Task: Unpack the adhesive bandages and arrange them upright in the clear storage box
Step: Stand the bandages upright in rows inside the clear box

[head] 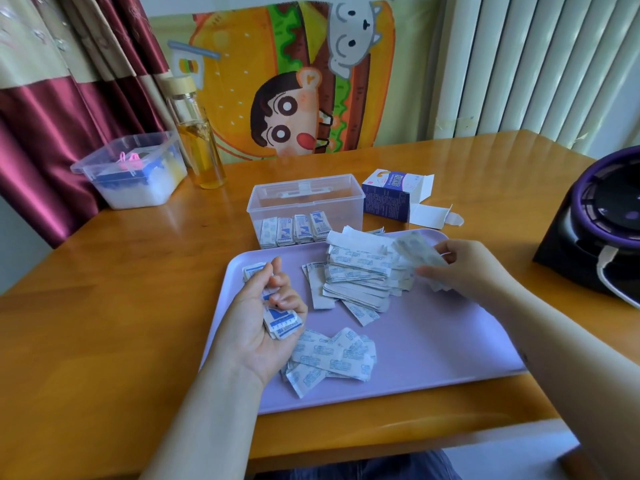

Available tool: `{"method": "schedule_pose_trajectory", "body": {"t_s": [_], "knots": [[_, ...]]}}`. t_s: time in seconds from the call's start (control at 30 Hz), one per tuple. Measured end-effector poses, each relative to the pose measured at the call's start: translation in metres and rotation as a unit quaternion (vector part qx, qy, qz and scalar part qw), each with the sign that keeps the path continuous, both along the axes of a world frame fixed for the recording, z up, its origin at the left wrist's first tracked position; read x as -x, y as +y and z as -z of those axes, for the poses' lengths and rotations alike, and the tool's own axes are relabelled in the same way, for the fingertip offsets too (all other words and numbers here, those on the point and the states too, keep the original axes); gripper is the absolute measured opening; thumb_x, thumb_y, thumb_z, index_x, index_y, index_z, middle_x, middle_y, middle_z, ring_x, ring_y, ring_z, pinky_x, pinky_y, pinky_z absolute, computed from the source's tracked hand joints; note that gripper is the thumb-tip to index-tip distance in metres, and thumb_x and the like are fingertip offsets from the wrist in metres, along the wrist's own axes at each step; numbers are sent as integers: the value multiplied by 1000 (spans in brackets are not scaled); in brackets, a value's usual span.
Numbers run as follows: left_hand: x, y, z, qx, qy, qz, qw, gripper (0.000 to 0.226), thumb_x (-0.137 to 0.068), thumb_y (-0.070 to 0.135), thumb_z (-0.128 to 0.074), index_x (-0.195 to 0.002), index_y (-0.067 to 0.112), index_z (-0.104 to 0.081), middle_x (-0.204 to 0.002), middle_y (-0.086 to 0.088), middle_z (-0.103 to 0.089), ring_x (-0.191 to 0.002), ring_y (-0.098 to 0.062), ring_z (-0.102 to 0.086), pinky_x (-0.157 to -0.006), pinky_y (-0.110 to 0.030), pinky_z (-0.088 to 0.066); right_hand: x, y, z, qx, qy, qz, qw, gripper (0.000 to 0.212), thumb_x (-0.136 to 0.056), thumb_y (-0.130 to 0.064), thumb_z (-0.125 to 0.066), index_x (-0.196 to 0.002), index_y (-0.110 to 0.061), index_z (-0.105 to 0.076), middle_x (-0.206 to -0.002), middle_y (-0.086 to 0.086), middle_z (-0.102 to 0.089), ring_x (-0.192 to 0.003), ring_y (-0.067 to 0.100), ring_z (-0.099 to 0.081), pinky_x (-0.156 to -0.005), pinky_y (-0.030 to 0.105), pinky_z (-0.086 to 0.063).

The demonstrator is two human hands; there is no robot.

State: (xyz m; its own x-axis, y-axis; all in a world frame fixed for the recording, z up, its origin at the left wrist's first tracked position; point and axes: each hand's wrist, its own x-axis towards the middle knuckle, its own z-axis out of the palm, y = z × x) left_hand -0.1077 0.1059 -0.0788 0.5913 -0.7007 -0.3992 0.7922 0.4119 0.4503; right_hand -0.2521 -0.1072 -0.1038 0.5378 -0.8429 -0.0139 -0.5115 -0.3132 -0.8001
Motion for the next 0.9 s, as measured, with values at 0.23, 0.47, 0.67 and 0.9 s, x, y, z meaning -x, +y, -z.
{"method": "schedule_pose_trajectory", "body": {"t_s": [0.23,0.47,0.67,0.9], "knots": [[13,-1,1,-22,-132,125,983,30,-72,20,-64,-100,13,-59,-68,5,-48,-39,-2,-34,-39,-11,-31,-8,39,-19,-327,-186,-147,915,30,-60,-17,-72,-83,2,-66,-80,9,-71,-71,15,-66,-64,21,-54],[15,-4,1,-151,-434,113,881,30,-66,31,-82,-82,12,-64,-56,3,-47,-47,-8,-38,-45,-18,-35,-24,79,-24,-346,-154,-263,887,24,-66,-22,-68,-81,-3,-70,-81,9,-68,-73,15,-60,-65,21,-50],[11,-3,-1,-189,-464,87,861,6,-81,16,-69,-76,17,-66,-60,4,-64,-57,-13,-56,-56,-27,-42,-26,90,-25,-349,-139,-300,877,30,-72,-25,-64,-94,-3,-68,-85,7,-69,-74,16,-60,-62,21,-46],[8,1,-1,-186,-455,98,866,5,-81,17,-67,-80,13,-64,-53,7,-59,-46,-6,-50,-49,-22,-37,-27,88,-22,-332,-165,-244,896,46,-70,-29,-65,-100,6,-65,-110,23,-65,-97,27,-60,-99,47,-43]]}}
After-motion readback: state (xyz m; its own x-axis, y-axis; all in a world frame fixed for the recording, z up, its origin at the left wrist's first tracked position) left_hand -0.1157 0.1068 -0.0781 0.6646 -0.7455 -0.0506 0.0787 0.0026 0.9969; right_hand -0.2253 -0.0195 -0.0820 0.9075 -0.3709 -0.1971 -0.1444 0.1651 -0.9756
